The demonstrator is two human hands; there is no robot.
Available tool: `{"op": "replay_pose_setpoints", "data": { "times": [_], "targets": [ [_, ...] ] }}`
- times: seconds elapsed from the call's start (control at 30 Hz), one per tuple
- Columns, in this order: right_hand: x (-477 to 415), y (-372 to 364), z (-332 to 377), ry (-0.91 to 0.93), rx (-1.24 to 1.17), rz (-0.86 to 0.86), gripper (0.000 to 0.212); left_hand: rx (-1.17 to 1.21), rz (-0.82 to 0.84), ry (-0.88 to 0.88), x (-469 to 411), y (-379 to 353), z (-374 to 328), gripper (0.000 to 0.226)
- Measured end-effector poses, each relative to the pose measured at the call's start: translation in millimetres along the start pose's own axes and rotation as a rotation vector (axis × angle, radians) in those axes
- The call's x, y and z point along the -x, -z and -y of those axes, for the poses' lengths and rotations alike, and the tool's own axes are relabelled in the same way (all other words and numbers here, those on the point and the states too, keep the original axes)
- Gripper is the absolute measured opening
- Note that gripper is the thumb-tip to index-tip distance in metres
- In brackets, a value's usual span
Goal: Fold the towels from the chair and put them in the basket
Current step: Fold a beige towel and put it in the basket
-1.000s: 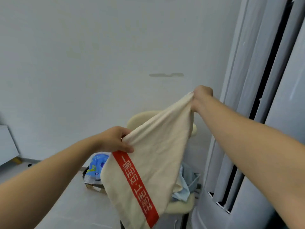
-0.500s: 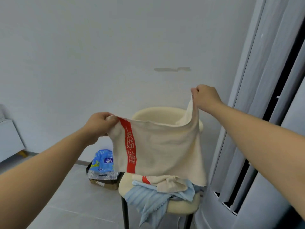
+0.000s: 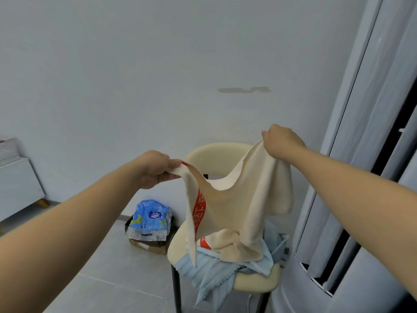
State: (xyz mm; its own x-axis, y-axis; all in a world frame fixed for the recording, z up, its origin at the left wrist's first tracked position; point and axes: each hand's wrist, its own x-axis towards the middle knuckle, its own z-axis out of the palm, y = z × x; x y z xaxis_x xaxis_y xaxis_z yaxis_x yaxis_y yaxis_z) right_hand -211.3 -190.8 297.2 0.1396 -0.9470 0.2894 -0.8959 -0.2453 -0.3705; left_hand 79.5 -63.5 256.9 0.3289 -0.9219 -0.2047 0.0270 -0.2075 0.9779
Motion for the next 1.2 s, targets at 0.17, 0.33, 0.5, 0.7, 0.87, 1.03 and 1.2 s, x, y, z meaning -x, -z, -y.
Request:
{"op": "replay_pose_setpoints", "data": {
  "times": [0.17, 0.33, 0.5, 0.7, 0.87, 1.03, 1.2],
  "targets": [
    [0.1, -1.7, 22.8, -0.225, -0.566, 0.237, 0.012, -0.091, 0.006, -0.102, -0.7, -11.8, 0.1, 0.009],
    [5.5, 3.5, 37.5, -0.195, -0.980, 0.536, 0.027, -0.271, 0.042, -0.201, 14.1, -31.7, -4.3, 0.035],
    [24.3, -1.1, 52.1, 0.154, -0.808, 0.429, 0.051, -0.348, 0.035, -0.306, 21.8, -45.3, -4.4, 0.024],
    [37.1, -11.4, 77.5, 0.473, -0.336, 0.001, 0.009, -0.794, -0.070, -0.565, 29.9, -63.4, 9.8, 0.045],
    [33.1, -19.7, 80.6, 0.413, -0.199, -0.076, 0.043, -0.951, -0.175, -0.661, 17.6, -60.7, 19.4, 0.026],
    [20.7, -13.9, 56.6, 0.232, -0.246, -0.082, 0.050, -0.995, -0.203, -0.613, 8.4, -35.7, 22.8, 0.030],
    [8.7, -15.9, 43.2, 0.221, -0.315, -0.070, 0.049, -0.897, -0.096, -0.547, 4.7, -24.3, 23.4, 0.027]
  ]
}}
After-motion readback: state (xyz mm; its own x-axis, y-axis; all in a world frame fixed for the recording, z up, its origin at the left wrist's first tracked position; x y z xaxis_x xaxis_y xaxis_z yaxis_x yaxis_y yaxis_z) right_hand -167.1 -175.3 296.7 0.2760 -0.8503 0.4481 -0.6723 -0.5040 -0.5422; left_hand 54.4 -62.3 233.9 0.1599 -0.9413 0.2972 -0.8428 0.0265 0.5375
